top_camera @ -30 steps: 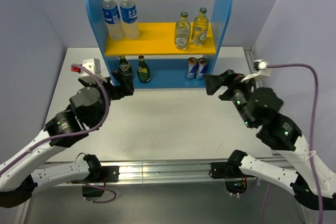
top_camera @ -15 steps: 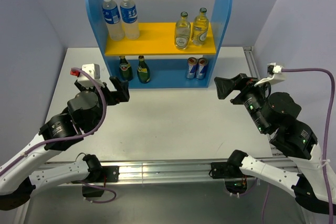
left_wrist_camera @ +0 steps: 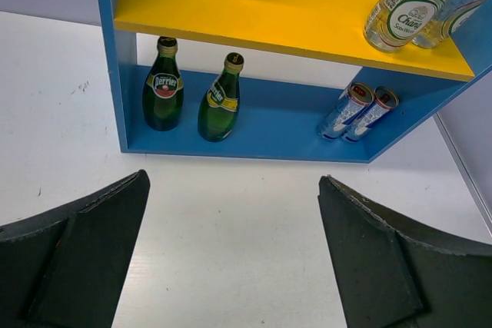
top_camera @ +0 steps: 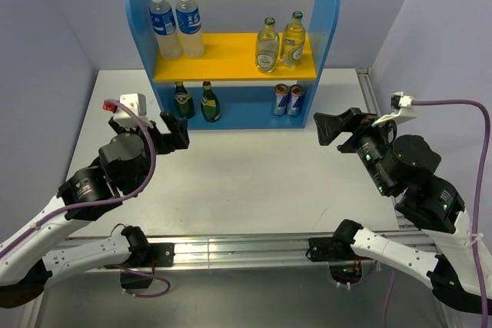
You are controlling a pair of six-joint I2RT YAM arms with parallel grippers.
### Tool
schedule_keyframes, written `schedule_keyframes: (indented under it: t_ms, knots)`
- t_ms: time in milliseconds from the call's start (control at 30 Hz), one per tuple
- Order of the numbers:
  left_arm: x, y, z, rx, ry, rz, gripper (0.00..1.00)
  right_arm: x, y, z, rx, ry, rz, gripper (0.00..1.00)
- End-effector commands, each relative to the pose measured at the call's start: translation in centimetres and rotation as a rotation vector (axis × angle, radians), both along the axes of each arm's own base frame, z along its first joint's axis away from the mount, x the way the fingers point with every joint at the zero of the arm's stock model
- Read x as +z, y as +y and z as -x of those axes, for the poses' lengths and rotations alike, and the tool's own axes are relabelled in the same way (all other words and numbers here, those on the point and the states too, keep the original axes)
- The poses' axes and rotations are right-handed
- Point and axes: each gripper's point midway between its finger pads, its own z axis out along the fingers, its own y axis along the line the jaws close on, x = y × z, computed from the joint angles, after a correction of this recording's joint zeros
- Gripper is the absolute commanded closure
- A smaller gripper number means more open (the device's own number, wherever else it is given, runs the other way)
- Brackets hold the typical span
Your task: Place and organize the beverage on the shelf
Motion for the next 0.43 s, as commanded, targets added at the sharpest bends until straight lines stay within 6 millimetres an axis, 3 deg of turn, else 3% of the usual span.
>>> schedule_keyframes:
  t_ms: [0,400]
  knots:
    - [0.18,0.45,-0.01,0.016,-0.011,-0.009,0.02,0.41,0.21,-0.12,0.009,-0.023,0.011,0.0]
    - [0.28,0.92,-0.07,0.038,-0.019,-0.012,0.02,0.47,0.98,-0.45,0.035,-0.039,0.038,0.02]
